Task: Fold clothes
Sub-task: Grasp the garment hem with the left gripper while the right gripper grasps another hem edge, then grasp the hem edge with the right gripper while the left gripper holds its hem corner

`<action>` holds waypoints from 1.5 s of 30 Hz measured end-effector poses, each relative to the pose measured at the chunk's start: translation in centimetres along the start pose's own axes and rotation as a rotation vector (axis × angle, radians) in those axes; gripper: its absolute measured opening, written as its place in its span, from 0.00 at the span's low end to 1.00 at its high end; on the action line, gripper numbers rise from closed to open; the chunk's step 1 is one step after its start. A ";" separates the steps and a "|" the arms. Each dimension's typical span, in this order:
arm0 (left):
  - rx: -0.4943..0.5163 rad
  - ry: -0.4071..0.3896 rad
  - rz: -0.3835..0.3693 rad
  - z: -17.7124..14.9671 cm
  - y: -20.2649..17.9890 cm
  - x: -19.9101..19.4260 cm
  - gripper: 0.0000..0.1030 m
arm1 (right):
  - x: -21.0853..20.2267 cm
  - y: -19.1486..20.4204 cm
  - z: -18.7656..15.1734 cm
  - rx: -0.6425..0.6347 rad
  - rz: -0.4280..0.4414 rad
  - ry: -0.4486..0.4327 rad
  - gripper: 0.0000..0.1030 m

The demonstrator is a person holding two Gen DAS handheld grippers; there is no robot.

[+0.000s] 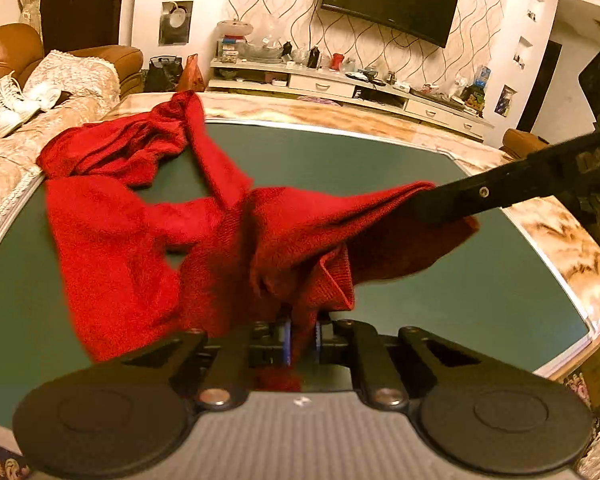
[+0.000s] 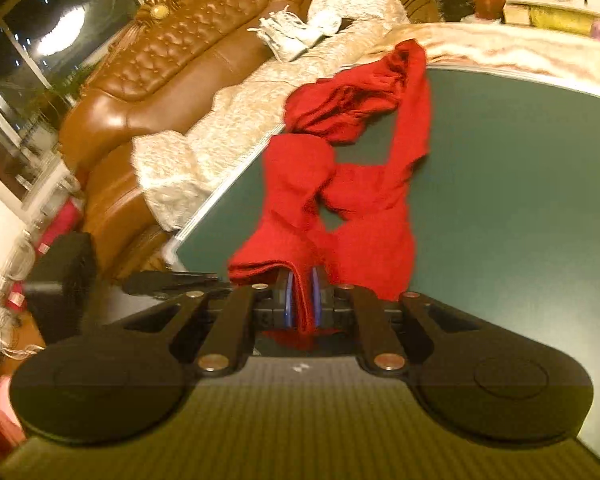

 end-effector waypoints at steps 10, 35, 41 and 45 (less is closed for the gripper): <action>-0.080 0.100 0.064 -3.0 4.9 -1.3 0.06 | 2.7 -1.2 -3.7 -0.094 -0.172 0.100 0.23; 0.221 0.079 0.086 -0.1 1.4 -1.0 0.78 | 9.7 -5.2 -4.7 -0.248 -0.069 0.073 0.13; 0.357 0.113 0.091 1.2 -0.9 1.6 0.32 | 9.0 -4.6 -5.2 -0.268 -0.070 0.063 0.12; 0.369 0.130 0.069 1.1 -1.2 2.3 0.32 | 7.6 -4.1 -5.4 -0.274 -0.061 0.035 0.09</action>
Point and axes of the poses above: each gripper's, at about its wrist camera, not at the fingertips, and x roughly the way its jaws point, y to its left, z to its top, the point moved 3 cm from there along x, roughly the way its jaws point, and after that the axes turned 1 degree about y, right-handed, at the moved point
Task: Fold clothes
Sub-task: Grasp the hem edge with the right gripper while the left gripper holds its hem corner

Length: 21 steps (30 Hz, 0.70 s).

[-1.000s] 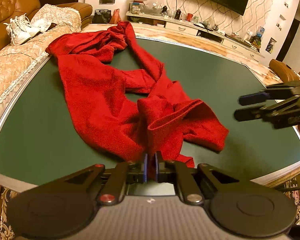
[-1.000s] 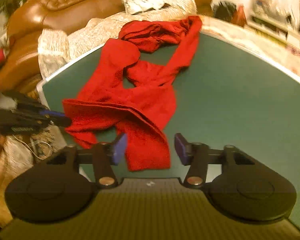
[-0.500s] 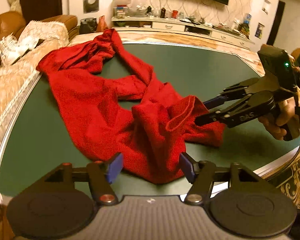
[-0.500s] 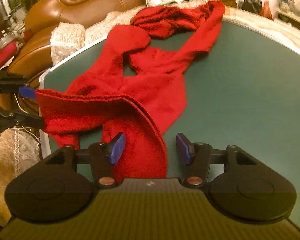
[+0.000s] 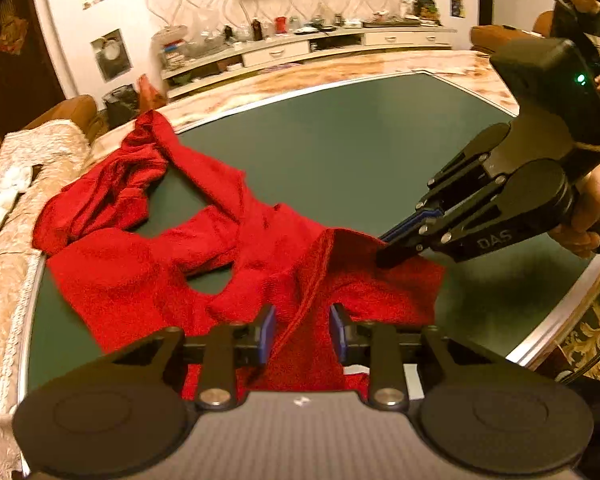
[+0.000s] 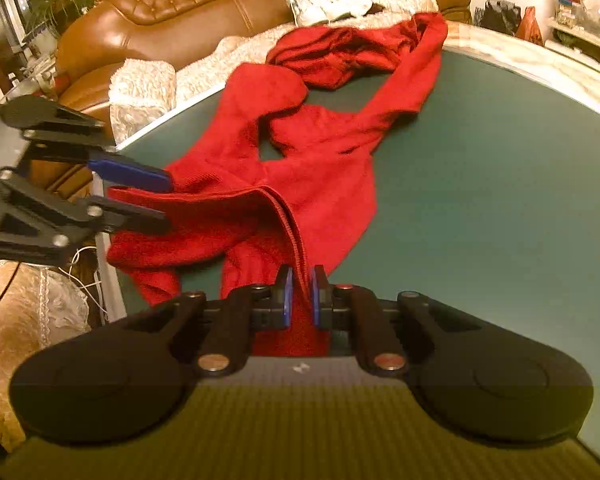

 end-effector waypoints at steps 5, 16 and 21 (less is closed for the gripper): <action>-0.045 0.026 -0.009 -1.1 0.9 0.3 0.08 | -1.2 0.1 -0.2 -0.003 0.009 -0.012 0.07; -0.120 0.037 -0.004 -2.8 3.4 -1.3 0.06 | 0.2 0.1 0.7 -0.027 0.019 -0.061 0.57; -0.145 0.044 -0.003 -3.1 4.0 -1.3 0.06 | 2.6 2.0 0.7 -0.102 0.062 0.010 0.57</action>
Point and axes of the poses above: each gripper's, at about its wrist camera, not at the fingertips, and x roughly the way its jaws point, y to its left, z to its top, the point moved 3 cm from there along x, roughly the way its jaws point, and after that the axes turned 1 degree about y, right-handed, at the moved point
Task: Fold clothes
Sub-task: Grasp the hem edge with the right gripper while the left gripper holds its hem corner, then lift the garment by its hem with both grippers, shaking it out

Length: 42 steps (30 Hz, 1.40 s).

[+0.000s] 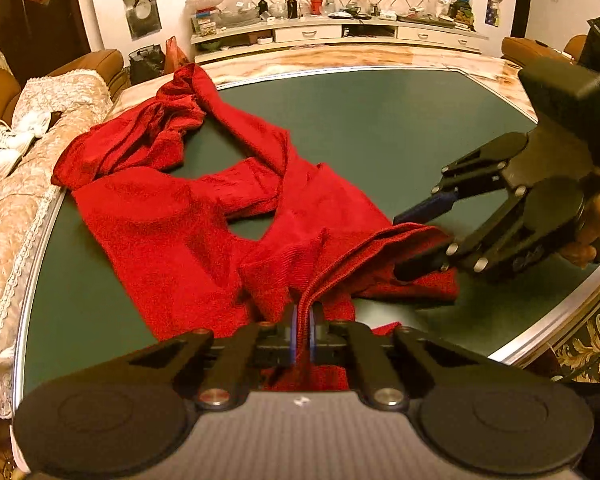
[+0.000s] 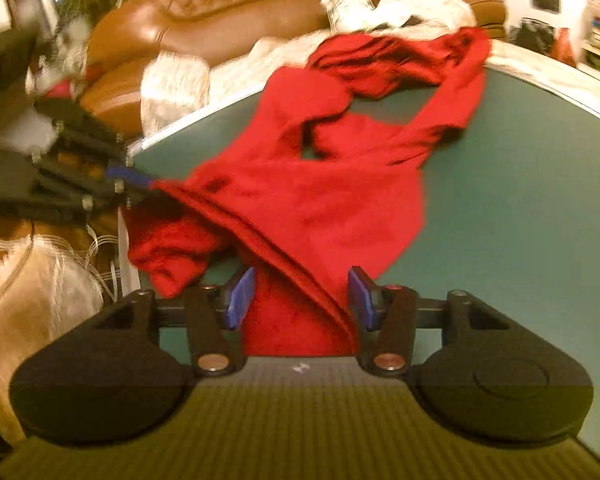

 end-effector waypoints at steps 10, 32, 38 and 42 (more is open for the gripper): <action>-0.023 -0.060 -0.014 1.2 -1.0 -1.5 0.05 | -1.7 0.3 0.5 0.011 -0.137 -0.005 0.07; 0.266 -0.497 -0.082 17.5 -15.5 -37.0 0.05 | -44.3 18.1 5.8 0.006 -0.545 -0.476 0.06; 0.278 -0.531 -0.062 23.0 -18.4 -40.9 0.05 | -50.8 18.5 9.7 -0.001 -0.635 -0.509 0.06; 0.268 -0.497 -0.054 27.8 -19.0 -38.4 0.05 | -52.3 15.7 12.3 0.044 -0.680 -0.481 0.06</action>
Point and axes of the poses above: each gripper's, at about its wrist camera, not at the fingertips, and x roughly the way its jaws point, y to its left, z to its top, the point moved 3 cm from there along x, roughly the way its jaws point, and after that the axes turned 1 degree about y, right-handed, at the moved point
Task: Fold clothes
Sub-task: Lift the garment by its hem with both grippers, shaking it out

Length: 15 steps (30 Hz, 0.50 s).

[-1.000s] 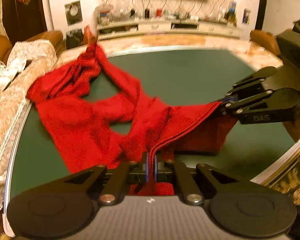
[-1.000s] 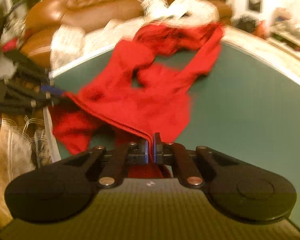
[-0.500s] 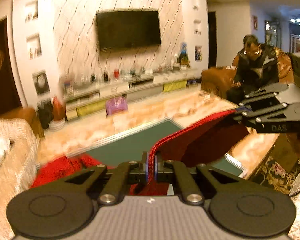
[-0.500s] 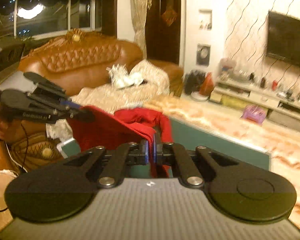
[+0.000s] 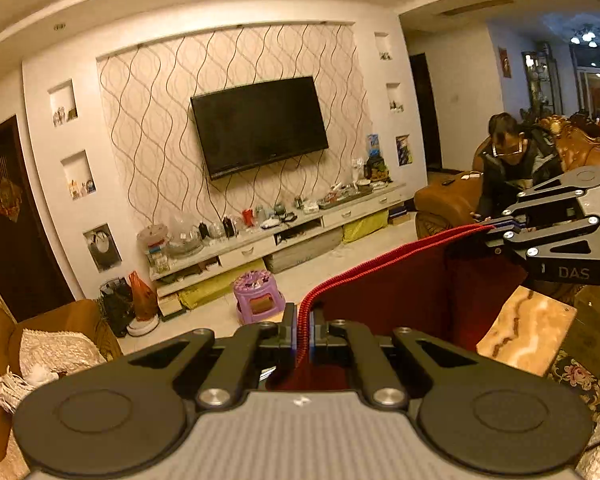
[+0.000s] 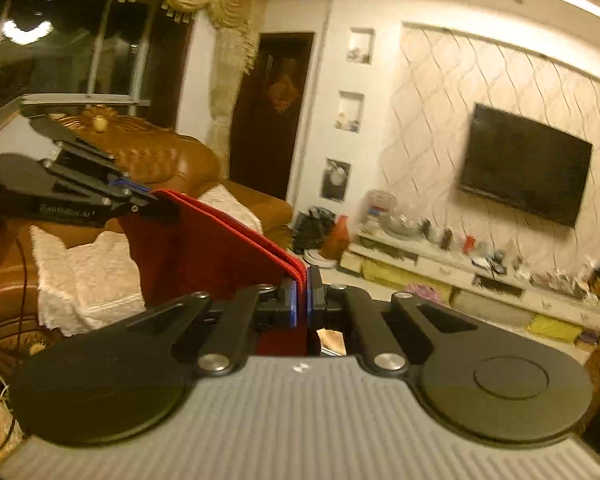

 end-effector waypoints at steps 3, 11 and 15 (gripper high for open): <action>-0.030 0.044 -0.008 1.0 1.7 6.6 0.05 | 4.0 -3.1 0.6 0.033 -0.044 0.044 0.06; -0.111 0.058 0.100 5.1 8.8 25.6 0.05 | 23.3 -12.7 0.5 0.088 -0.231 0.174 0.06; -0.147 -0.147 0.231 12.2 12.1 27.4 0.05 | 29.2 -15.2 5.9 0.069 -0.356 0.031 0.06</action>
Point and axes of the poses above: each gripper's, at about its wrist camera, not at the fingertips, and x roughly the way its jaws point, y to its left, z to its top, the point moved 3 cm from there along x, roughly the way its jaws point, and after that the axes turned 1 degree about y, right-handed, at the moved point
